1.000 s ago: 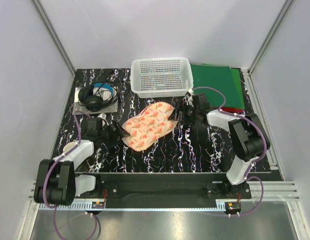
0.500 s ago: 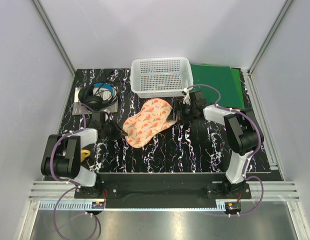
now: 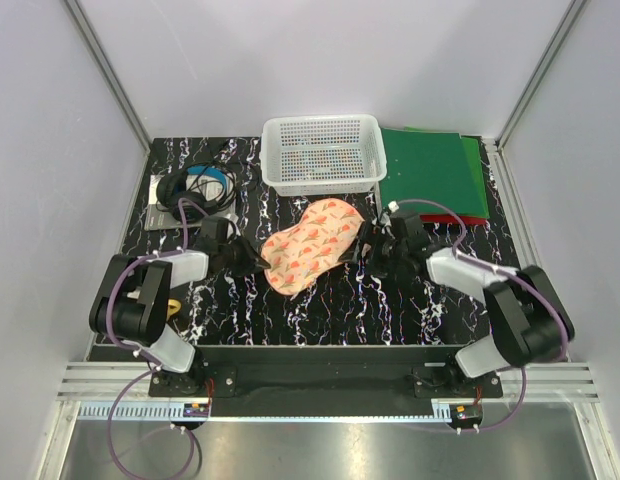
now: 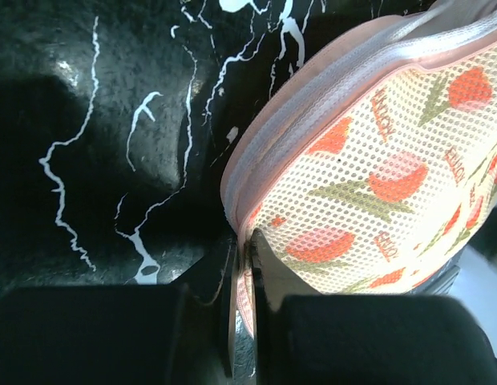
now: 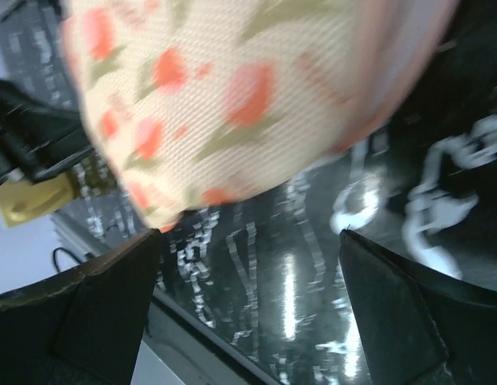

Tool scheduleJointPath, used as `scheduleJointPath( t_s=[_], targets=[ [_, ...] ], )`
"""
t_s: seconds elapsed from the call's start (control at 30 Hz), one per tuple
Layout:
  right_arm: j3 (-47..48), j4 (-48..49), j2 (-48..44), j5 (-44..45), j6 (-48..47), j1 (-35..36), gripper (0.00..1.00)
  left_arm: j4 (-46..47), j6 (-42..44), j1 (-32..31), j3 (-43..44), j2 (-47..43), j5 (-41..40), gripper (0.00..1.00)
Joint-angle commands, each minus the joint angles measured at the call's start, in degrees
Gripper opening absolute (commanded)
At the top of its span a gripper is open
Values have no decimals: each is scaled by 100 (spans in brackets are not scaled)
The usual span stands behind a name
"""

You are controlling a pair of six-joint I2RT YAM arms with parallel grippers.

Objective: Place the bra in the laundry bag and zip it closed

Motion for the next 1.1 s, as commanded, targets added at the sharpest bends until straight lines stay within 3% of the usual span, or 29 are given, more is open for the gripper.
scheduleJointPath(
  t_s=[0.0,0.1,0.27,0.37,0.47,0.73,0.9,1.07],
  targets=[
    [-454,926,-964,777,944,675,100,-66,-36,-241,151,233,38,0],
    [-745,1533,-1195,956,1155,1070,100,-83,-62,-514,275,295,56,0],
    [-780,1866,-589,991,1673,1450,100,39,-194,-672,336,558,161,0],
    [-974,2210,-325,1437,2096,1784,99,154,-282,-804,249,568,144,0],
    [-1105,2421,-166,1580,2376,2039,93,189,-300,-848,161,550,144,0],
    [-2028,2718,-746,2713,3071,2725,94,198,-256,-857,187,603,188,0],
    [-1880,2949,-193,3223,3415,2812,93,268,-291,-883,108,568,249,0],
    [-1870,3870,597,3733,3810,2979,86,330,-326,-963,-94,418,232,0]
  ],
)
